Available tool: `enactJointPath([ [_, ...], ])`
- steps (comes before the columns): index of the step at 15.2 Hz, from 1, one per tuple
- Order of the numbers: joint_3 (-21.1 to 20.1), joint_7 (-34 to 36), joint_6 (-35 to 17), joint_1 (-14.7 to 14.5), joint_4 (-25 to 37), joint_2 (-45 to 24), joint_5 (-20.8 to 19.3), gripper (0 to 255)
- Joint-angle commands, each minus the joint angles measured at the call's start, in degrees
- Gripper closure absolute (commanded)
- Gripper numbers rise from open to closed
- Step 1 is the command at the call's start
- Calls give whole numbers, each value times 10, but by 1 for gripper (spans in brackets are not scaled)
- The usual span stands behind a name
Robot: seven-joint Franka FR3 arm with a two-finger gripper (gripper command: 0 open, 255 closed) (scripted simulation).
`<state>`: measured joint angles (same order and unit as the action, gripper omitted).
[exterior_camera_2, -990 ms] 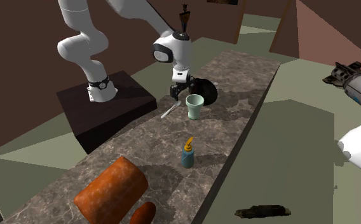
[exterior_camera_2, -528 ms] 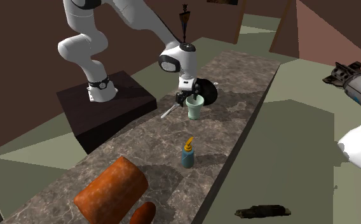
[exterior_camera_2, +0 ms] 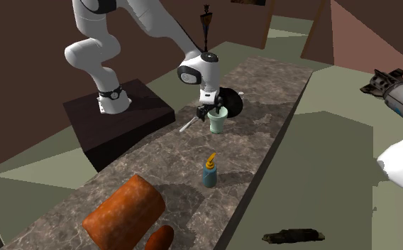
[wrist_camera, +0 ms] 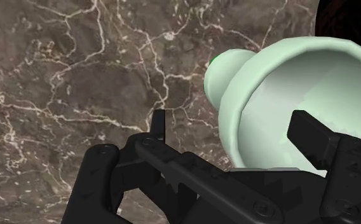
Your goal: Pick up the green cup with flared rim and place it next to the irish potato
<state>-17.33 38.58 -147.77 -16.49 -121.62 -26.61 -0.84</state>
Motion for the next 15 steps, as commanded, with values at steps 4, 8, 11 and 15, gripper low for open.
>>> enactJointPath([
  [4, 0, 0, 0, 0, 0, 0, 0, 255],
  [8, 0, 0, 0, 0, 0, 0, 0, 255],
  [11, 0, 0, 0, 0, 0, 0, 0, 255],
  [15, -5, -2, 18, 4, -1, 19, 6, 255],
])
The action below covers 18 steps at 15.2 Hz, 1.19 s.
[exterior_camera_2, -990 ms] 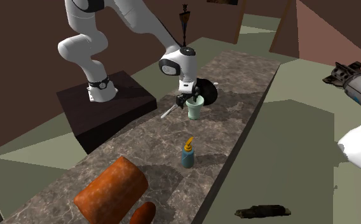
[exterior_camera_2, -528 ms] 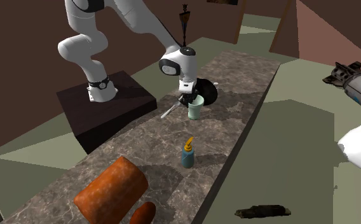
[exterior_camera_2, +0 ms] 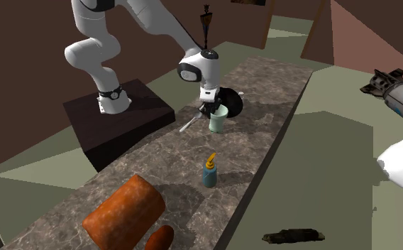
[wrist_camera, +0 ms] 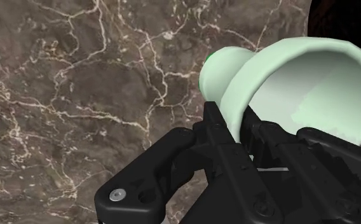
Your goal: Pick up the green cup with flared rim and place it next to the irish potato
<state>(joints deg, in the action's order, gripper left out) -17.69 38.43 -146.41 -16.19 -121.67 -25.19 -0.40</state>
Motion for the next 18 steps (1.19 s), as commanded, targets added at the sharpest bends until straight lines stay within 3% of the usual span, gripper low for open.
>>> enactJointPath([
  [1, -3, -1, 10, 2, -1, 12, 4, 255],
  [18, -22, -14, 120, 19, 14, 110, 38, 255],
])
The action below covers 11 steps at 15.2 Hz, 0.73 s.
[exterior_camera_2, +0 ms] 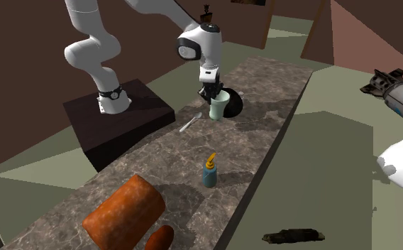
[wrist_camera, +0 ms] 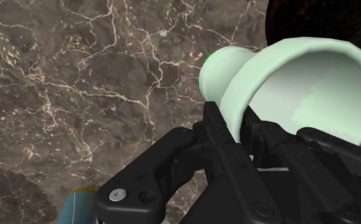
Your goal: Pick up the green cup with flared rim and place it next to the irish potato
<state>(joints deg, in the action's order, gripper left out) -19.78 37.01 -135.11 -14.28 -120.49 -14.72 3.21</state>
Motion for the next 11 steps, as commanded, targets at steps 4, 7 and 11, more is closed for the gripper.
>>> enactJointPath([
  [4, -3, -1, 35, 3, 11, 25, 8, 255],
  [7, -5, -3, 56, 4, 19, 39, 13, 255],
  [11, -6, -4, 84, 6, 32, 55, 18, 255],
])
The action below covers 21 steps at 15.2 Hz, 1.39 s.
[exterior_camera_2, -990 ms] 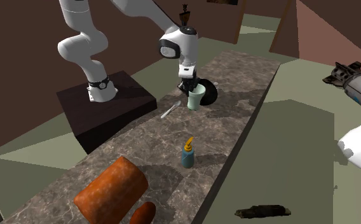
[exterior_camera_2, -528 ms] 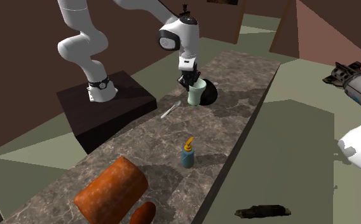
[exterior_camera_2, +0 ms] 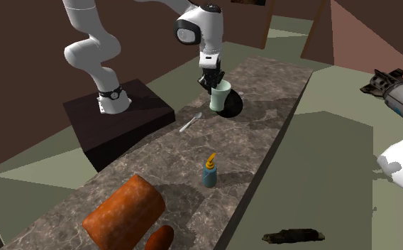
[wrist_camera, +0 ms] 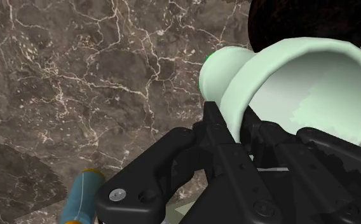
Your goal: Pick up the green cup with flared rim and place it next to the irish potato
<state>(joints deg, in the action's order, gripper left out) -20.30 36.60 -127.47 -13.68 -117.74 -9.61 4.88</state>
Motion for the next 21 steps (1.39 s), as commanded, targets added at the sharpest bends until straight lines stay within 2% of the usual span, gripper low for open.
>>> enactJointPath([
  [1, -1, 0, 15, 0, 7, 8, 2, 255],
  [9, -1, 0, 66, 3, 35, 33, 9, 255],
  [21, 65, -145, 107, 87, 106, -15, 2, 255],
])
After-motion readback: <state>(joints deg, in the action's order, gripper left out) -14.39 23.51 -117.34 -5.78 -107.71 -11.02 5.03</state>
